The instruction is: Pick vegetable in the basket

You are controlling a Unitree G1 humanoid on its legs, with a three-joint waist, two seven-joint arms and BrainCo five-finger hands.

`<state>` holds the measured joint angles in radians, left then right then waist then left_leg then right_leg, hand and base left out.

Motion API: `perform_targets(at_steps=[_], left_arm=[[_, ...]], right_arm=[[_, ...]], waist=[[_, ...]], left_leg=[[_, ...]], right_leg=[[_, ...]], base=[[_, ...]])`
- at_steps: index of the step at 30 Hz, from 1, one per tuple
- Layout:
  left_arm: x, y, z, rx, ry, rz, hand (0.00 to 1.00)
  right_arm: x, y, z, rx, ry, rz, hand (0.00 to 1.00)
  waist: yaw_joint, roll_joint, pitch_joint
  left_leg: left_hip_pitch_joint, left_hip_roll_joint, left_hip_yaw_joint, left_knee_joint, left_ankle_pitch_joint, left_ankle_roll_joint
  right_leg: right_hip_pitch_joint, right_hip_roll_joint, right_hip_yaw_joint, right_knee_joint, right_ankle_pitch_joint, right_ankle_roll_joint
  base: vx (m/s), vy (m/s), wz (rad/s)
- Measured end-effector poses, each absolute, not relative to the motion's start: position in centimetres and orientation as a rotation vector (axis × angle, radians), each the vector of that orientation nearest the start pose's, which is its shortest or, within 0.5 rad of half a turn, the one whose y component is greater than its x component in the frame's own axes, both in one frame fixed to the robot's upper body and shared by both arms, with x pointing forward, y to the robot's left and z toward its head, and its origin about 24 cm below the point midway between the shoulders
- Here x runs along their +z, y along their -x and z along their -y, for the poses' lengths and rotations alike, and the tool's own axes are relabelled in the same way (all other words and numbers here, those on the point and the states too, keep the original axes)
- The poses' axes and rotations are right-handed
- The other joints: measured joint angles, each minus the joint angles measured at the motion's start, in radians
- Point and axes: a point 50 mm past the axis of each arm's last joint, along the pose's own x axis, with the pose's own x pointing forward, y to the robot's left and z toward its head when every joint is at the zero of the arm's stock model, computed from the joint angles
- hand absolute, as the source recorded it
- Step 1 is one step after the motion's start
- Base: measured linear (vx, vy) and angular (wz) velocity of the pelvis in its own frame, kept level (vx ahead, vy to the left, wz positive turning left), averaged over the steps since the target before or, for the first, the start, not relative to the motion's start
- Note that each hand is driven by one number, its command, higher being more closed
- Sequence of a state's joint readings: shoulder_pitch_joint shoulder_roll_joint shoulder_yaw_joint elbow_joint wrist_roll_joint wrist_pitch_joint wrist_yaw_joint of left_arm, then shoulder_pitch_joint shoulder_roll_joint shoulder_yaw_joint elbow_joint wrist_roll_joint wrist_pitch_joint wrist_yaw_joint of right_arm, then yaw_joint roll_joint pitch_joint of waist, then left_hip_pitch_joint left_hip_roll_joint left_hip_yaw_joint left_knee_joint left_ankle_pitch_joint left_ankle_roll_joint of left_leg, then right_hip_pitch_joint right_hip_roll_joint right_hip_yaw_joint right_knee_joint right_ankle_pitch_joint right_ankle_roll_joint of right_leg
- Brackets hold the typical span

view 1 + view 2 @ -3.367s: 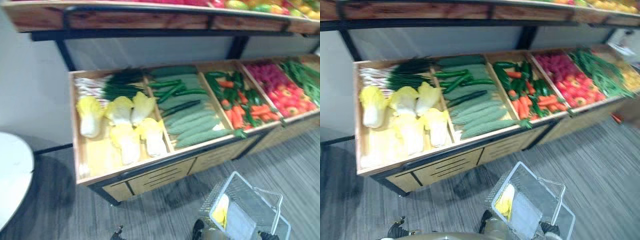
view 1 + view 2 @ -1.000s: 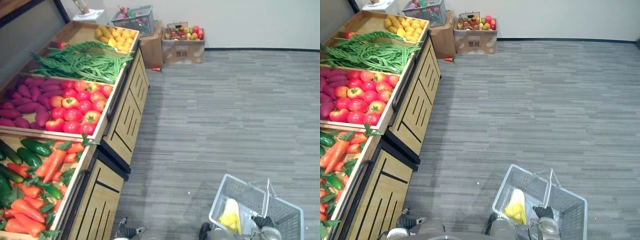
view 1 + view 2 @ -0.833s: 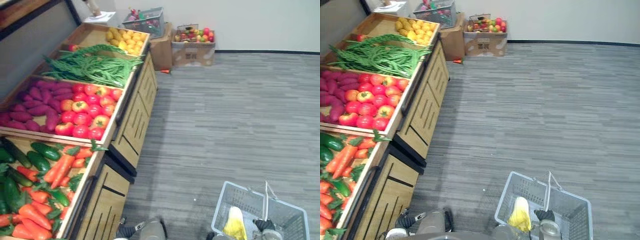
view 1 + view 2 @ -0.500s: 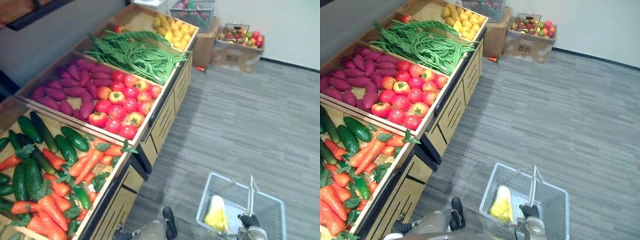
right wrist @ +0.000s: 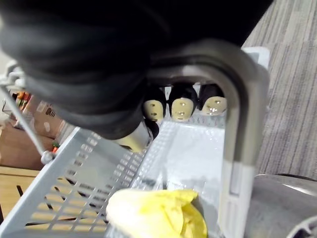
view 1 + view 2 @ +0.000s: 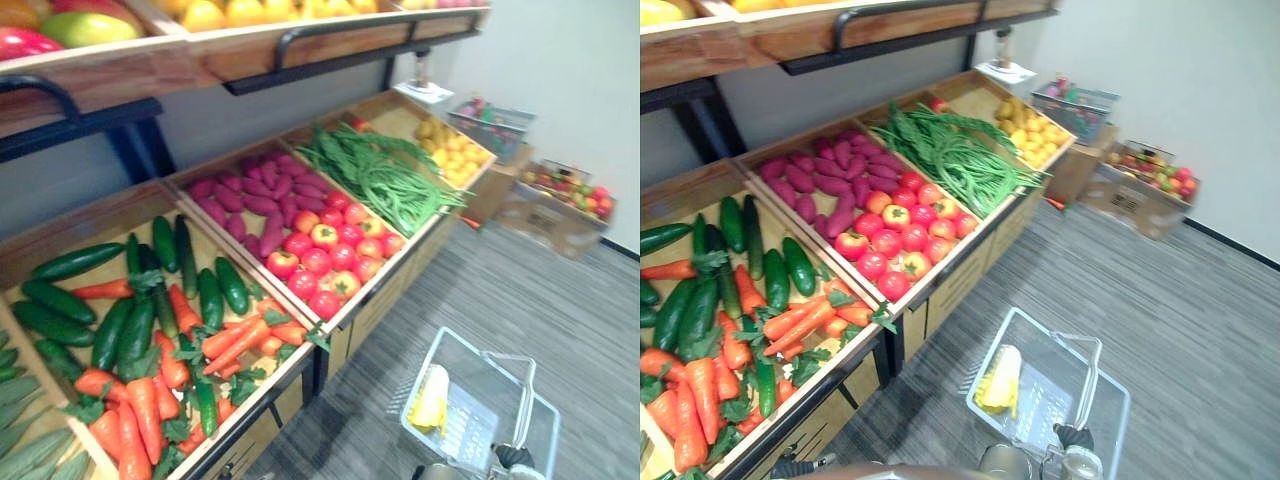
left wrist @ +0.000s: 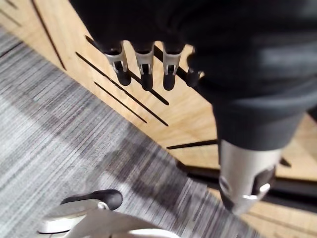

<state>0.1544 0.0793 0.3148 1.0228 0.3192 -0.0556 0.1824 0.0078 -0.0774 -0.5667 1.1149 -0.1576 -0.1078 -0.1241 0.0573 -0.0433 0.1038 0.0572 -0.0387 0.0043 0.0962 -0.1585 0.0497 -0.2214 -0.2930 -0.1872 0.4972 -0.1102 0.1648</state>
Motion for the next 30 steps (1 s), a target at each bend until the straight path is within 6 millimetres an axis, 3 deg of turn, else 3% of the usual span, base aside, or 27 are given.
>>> perform_targets(at_steps=[3,4,7,8,9,10,11,12,14,15,18,25,26,28,30], left_arm=[[-15.6,-7.2,-23.2,0.353,-0.297,-1.104,0.00],[-15.6,-7.2,-23.3,0.356,-0.297,-1.102,0.00],[-15.5,-6.8,-23.8,0.382,-0.297,-1.106,0.00],[-15.7,-6.6,-23.5,0.406,-0.264,-1.122,0.00],[-16.2,-5.7,-22.3,0.404,-0.223,-1.158,0.00],[-16.5,-5.3,-21.5,0.398,-0.199,-1.180,0.00],[-16.5,-5.1,-21.3,0.399,-0.192,-1.186,0.00],[-16.6,-4.7,-21.4,0.417,-0.174,-1.196,0.00],[-16.6,-4.4,-21.5,0.432,-0.161,-1.202,0.00],[-16.6,-4.4,-21.5,0.436,-0.159,-1.202,0.00],[-16.6,-4.3,-21.5,0.436,-0.159,-1.205,0.00],[-16.6,-3.5,-21.7,0.437,-0.168,-1.224,0.00],[-16.6,-3.6,-21.9,0.432,-0.179,-1.220,0.00],[-16.4,-4.5,-22.2,0.421,-0.203,-1.192,0.00],[-15.3,-7.0,-23.1,0.431,-0.244,-1.077,0.00]], right_arm=[[-15.4,-9.0,24.2,-0.591,-0.046,-1.036,1.00],[-15.6,-8.8,24.0,-0.597,-0.058,-1.043,1.00],[-16.2,-6.7,23.2,-0.641,-0.112,-1.091,1.00],[-16.0,-6.6,24.0,-0.675,-0.119,-1.090,1.00],[-15.6,-6.8,25.4,-0.720,-0.113,-1.063,1.00],[-15.3,-6.9,26.3,-0.743,-0.108,-1.054,1.00],[-15.3,-6.8,26.6,-0.752,-0.105,-1.054,1.00],[-15.3,-6.7,26.9,-0.757,-0.107,-1.064,1.00],[-15.2,-6.6,27.1,-0.763,-0.108,-1.069,1.00],[-15.2,-6.6,27.2,-0.775,-0.120,-1.068,1.00],[-15.0,-7.0,27.7,-0.795,-0.132,-1.050,1.00],[-15.1,-7.0,27.7,-0.783,-0.124,-1.063,1.00],[-15.1,-6.8,27.6,-0.771,-0.113,-1.075,1.00],[-15.3,-6.3,27.5,-0.765,-0.104,-1.089,1.00],[-15.3,-5.7,27.5,-0.768,-0.099,-1.103,1.00]], waist=[[0.003,0.007,-0.005],[0.003,0.003,-0.008],[0.000,-0.063,-0.036],[0.008,-0.032,-0.042],[0.000,0.017,-0.051],[-0.004,0.052,-0.045],[-0.008,0.060,-0.044],[-0.017,0.060,-0.045],[-0.027,0.058,-0.044],[-0.028,0.058,-0.044],[-0.030,0.061,-0.042],[-0.046,0.069,-0.026],[-0.054,0.061,-0.016],[-0.056,0.066,-0.016],[-0.054,0.069,-0.011]], left_leg=[[-0.004,0.031,-0.147,0.032,-0.028,-0.043],[-0.007,0.038,-0.173,0.040,-0.036,-0.055],[-0.039,0.041,-0.274,0.069,-0.072,-0.116],[-0.045,0.093,-0.295,0.073,-0.087,-0.141],[-0.080,0.156,-0.277,0.065,-0.061,-0.175],[-0.079,0.192,-0.258,0.038,-0.032,-0.195],[-0.081,0.203,-0.240,0.019,-0.005,-0.208],[-0.090,0.216,-0.174,-0.019,0.075,-0.214],[-0.090,0.226,-0.059,-0.042,0.128,-0.200],[-0.089,0.228,0.063,-0.063,0.163,-0.178],[-0.090,0.219,0.170,-0.111,0.199,-0.155],[-0.091,0.185,0.156,-0.196,0.224,-0.148],[-0.097,0.176,0.142,-0.197,0.224,-0.142],[-0.112,0.165,0.119,-0.198,0.225,-0.142],[-0.129,0.149,0.091,-0.198,0.232,-0.141]], right_leg=[[0.021,0.045,0.169,-0.207,0.013,-0.008],[0.031,0.049,0.182,-0.223,0.016,-0.002],[0.090,0.033,0.097,-0.312,0.082,0.031],[0.109,0.060,0.039,-0.309,0.054,0.030],[0.125,0.107,-0.040,-0.326,0.035,-0.015],[0.140,0.128,-0.086,-0.326,0.031,-0.024],[0.145,0.133,-0.112,-0.324,0.022,-0.039],[0.164,0.133,-0.172,-0.323,0.009,-0.060],[0.186,0.132,-0.218,-0.320,-0.001,-0.077],[0.198,0.132,-0.250,-0.323,-0.006,-0.085],[0.209,0.135,-0.286,-0.359,-0.008,-0.083],[0.224,0.129,-0.324,-0.393,0.005,-0.053],[0.230,0.121,-0.340,-0.394,0.004,-0.052],[0.230,0.111,-0.363,-0.394,0.005,-0.050],[0.242,0.094,-0.400,-0.396,0.016,-0.046]], base=[[0.33,-0.313,1.36],[0.27,-0.441,1.48],[0.23,-0.617,1.48],[0.21,-0.660,1.14],[0.17,-0.466,1.19],[0.15,-0.423,1.16],[0.09,-0.358,1.18],[0.08,-0.381,1.16],[0.05,-0.257,0.99],[0.01,-0.114,0.63],[-0.05,-0.063,0.44],[-0.10,0.053,0.24],[-0.03,0.058,0.42],[0.01,0.066,0.41],[0.05,0.055,0.45]])
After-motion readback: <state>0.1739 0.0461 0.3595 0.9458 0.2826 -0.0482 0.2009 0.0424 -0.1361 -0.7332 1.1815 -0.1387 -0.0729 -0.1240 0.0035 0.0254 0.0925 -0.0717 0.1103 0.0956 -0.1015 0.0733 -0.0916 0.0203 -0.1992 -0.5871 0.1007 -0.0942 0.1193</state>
